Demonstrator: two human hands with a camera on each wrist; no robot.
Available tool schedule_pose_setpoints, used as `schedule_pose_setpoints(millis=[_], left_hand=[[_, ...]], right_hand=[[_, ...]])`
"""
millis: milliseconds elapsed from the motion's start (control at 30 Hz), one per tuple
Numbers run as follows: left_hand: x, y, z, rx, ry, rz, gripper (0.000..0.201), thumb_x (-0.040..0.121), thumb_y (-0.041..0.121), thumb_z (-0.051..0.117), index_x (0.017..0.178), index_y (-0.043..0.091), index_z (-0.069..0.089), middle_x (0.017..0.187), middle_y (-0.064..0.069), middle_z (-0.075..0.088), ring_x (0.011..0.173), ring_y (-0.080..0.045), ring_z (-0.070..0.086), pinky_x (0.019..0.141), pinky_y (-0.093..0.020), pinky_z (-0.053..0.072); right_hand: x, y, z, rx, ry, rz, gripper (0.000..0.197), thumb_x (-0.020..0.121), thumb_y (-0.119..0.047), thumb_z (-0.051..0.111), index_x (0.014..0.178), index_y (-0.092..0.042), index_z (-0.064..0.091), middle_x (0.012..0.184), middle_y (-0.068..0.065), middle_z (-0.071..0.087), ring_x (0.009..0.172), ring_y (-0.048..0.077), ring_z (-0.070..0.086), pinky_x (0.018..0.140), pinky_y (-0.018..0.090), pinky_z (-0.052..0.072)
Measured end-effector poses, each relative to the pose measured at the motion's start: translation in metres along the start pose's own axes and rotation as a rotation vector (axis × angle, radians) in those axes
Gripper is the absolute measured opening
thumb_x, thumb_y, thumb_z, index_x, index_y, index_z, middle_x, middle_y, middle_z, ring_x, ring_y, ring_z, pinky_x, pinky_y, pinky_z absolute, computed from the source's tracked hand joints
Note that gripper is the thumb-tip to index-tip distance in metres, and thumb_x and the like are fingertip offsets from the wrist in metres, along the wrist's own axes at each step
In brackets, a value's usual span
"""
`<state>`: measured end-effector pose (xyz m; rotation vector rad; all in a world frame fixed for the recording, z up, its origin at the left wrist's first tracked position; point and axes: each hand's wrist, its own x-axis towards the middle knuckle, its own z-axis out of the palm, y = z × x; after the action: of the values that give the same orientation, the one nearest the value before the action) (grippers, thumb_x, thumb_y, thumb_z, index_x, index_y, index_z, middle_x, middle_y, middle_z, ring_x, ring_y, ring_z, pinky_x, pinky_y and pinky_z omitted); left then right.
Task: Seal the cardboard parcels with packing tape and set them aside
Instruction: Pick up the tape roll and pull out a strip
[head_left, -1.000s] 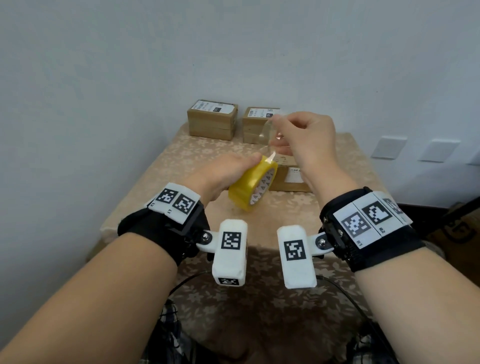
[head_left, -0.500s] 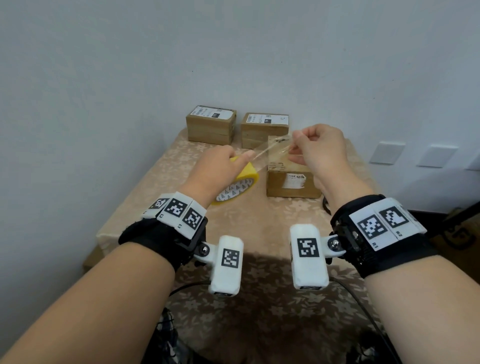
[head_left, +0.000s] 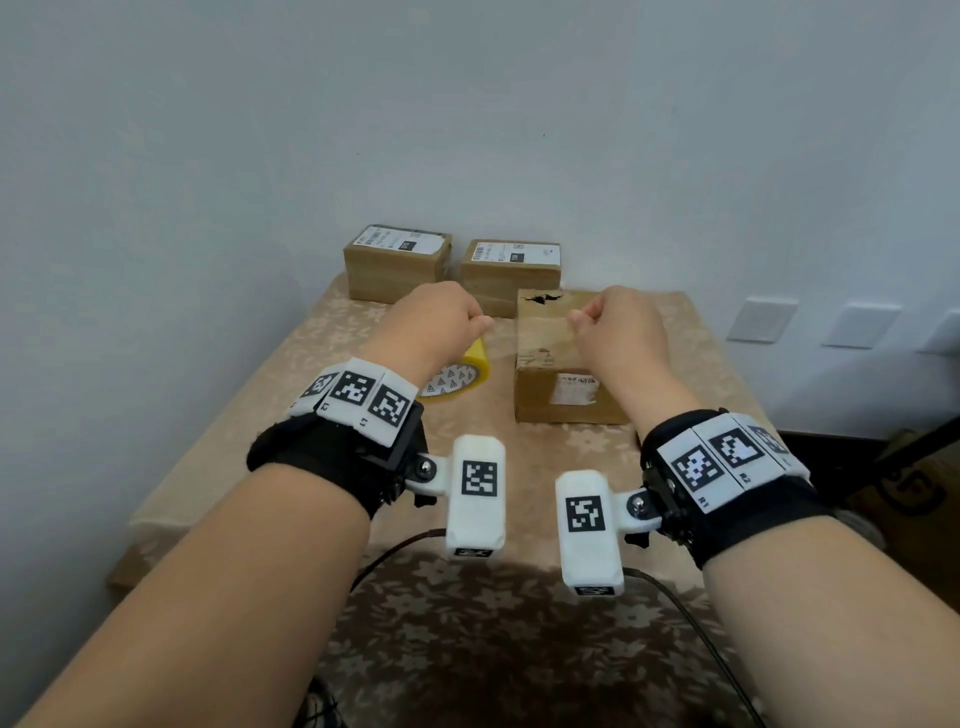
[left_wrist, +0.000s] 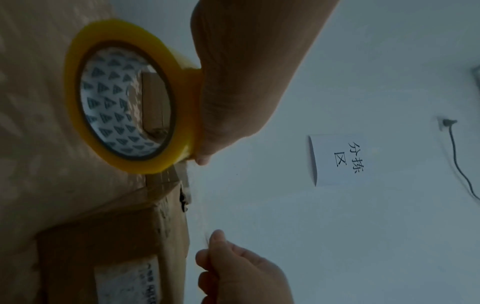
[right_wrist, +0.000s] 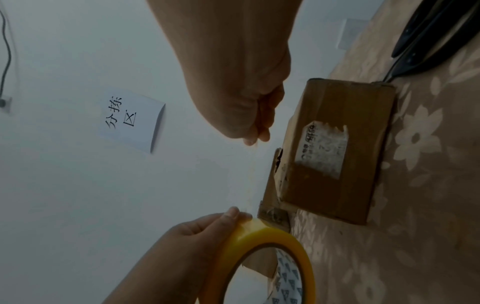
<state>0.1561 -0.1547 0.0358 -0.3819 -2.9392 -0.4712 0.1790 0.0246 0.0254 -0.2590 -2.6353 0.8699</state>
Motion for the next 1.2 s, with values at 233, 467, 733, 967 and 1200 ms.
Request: schedule_pose_setpoints(millis=[233, 467, 733, 967, 1200], left_hand=[[0.015, 0.005, 0.014, 0.075, -0.082, -0.012, 0.035, 0.097, 0.036, 0.048, 0.075, 0.015, 0.065, 0.098, -0.002, 0.070, 0.067, -0.015, 0.055, 0.052, -0.027, 0.036], [0.018, 0.009, 0.015, 0.107, -0.065, 0.004, 0.046, 0.096, 0.034, 0.049, 0.054, 0.016, 0.045, 0.097, -0.007, 0.070, 0.059, -0.018, 0.051, 0.049, -0.028, 0.032], [0.025, 0.010, 0.026, 0.193, -0.017, -0.004, 0.045, 0.094, 0.034, 0.050, 0.055, 0.014, 0.041, 0.090, -0.004, 0.070, 0.064, -0.025, 0.055, 0.056, -0.031, 0.039], [0.020, 0.015, 0.034, 0.215, -0.017, 0.002, 0.035, 0.093, 0.031, 0.051, 0.071, 0.005, 0.058, 0.083, -0.014, 0.060, 0.084, -0.034, 0.063, 0.065, -0.038, 0.048], [0.018, 0.023, 0.042, 0.351, 0.083, 0.050, 0.026, 0.092, 0.039, 0.052, 0.100, 0.019, 0.067, 0.091, -0.003, 0.065, 0.092, -0.027, 0.059, 0.071, -0.031, 0.036]], right_hand=[[0.005, 0.014, 0.010, -0.071, -0.018, -0.026, 0.021, 0.095, -0.023, 0.056, 0.082, -0.009, 0.063, 0.083, 0.008, 0.064, 0.080, 0.025, 0.060, 0.067, 0.030, 0.042], [0.008, 0.020, 0.012, -0.140, 0.000, -0.043, 0.022, 0.095, -0.025, 0.055, 0.091, -0.006, 0.065, 0.083, 0.009, 0.062, 0.080, 0.027, 0.059, 0.066, 0.030, 0.042], [0.010, 0.025, 0.018, -0.169, -0.002, -0.050, 0.024, 0.095, -0.025, 0.054, 0.089, -0.005, 0.065, 0.082, 0.010, 0.064, 0.080, 0.029, 0.062, 0.065, 0.030, 0.044], [0.006, 0.033, 0.020, -0.205, 0.026, -0.063, 0.027, 0.091, -0.027, 0.060, 0.106, -0.005, 0.057, 0.102, 0.011, 0.064, 0.092, 0.030, 0.059, 0.069, 0.032, 0.042], [-0.007, 0.022, 0.022, -0.273, -0.058, -0.339, 0.044, 0.099, -0.031, 0.043, 0.140, -0.015, 0.041, 0.147, 0.009, 0.039, 0.135, 0.030, 0.034, 0.111, 0.043, 0.027]])
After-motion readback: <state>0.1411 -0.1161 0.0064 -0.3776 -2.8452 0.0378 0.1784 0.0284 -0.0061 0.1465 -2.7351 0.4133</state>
